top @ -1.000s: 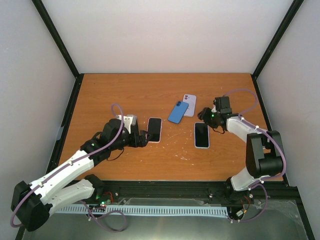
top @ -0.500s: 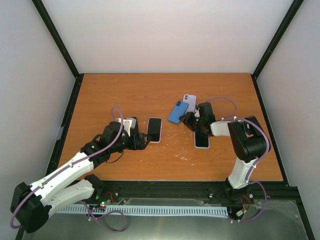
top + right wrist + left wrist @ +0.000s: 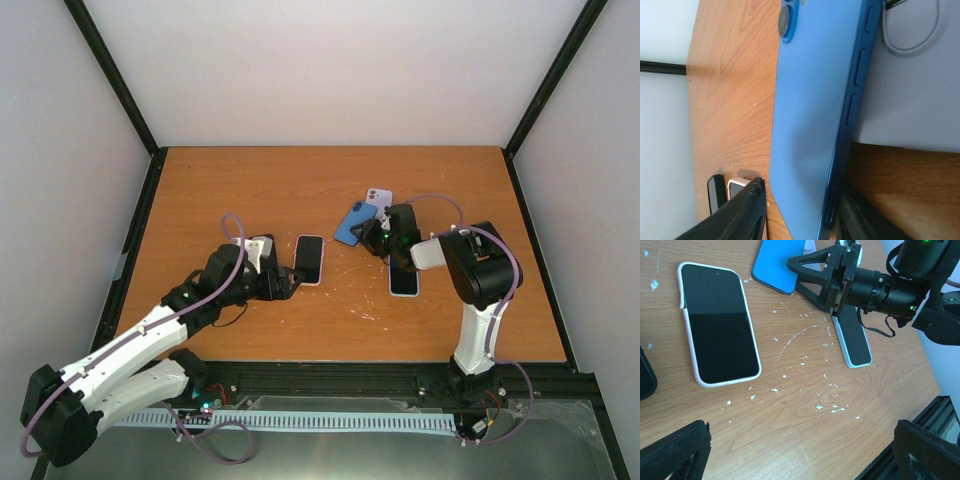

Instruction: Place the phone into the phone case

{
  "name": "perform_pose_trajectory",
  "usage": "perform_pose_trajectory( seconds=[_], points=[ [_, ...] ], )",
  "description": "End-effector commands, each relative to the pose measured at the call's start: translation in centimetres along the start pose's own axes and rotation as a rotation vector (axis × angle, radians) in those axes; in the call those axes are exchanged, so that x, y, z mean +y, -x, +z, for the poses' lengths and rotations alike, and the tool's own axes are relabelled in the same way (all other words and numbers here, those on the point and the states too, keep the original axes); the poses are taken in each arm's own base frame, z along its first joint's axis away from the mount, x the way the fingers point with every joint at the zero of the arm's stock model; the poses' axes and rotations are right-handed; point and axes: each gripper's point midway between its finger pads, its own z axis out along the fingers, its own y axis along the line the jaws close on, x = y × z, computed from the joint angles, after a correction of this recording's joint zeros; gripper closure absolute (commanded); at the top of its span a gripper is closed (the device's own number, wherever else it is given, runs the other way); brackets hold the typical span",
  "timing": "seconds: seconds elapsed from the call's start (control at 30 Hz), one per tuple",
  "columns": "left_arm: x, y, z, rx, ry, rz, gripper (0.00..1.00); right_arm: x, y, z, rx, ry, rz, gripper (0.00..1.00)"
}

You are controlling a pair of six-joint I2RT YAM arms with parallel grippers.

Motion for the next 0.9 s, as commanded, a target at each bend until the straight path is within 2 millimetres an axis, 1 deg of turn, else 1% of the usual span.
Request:
perform_pose_trajectory(
  seconds=[0.0, 0.07, 0.17, 0.27, 0.37, 0.43, 0.53, 0.63, 0.73, 0.87],
  points=[
    [-0.8, 0.4, 0.2, -0.003, -0.036, -0.021, 0.01, -1.8, -0.8, 1.0, 0.008, -0.055, 0.033, 0.66],
    [-0.9, 0.3, 0.5, 0.012, -0.04, -0.03, 0.01, -1.4, -0.6, 1.0, 0.006, -0.044, 0.017, 0.76],
    [-1.6, 0.1, 0.9, 0.029, -0.082, -0.037, 0.02, -0.5, -0.5, 0.7, 0.001, -0.009, 0.001, 0.89],
    [-2.2, 0.1, 1.2, 0.046, -0.117, -0.044, 0.04, 0.3, -0.5, 0.2, 0.002, 0.023, -0.019, 0.97],
    [-2.5, 0.1, 1.6, 0.07, -0.139, -0.059, 0.06, 1.6, -0.7, -0.5, 0.011, 0.073, -0.055, 0.97],
    [-3.0, 0.6, 1.9, 0.069, -0.176, -0.061, 0.06, 2.3, -1.0, -1.1, 0.016, 0.094, -0.083, 0.97],
    [-2.3, 1.2, 2.0, 0.087, -0.21, -0.113, 0.08, 3.1, -1.5, -2.2, 0.024, 0.121, -0.12, 0.97],
    [-1.6, 1.9, 1.5, 0.091, -0.284, -0.181, 0.11, 4.3, -2.5, -3.7, 0.053, 0.172, -0.153, 0.97],
    [-1.3, 2.9, 0.9, 0.07, -0.355, -0.228, 0.14, 6.2, -4.0, -5.9, 0.091, 0.253, -0.174, 0.97],
    [-2.4, 4.2, 0.3, 0.039, -0.418, -0.214, 0.17, 9.9, -6.0, -9.4, 0.131, 0.378, -0.233, 0.97]
  ],
)
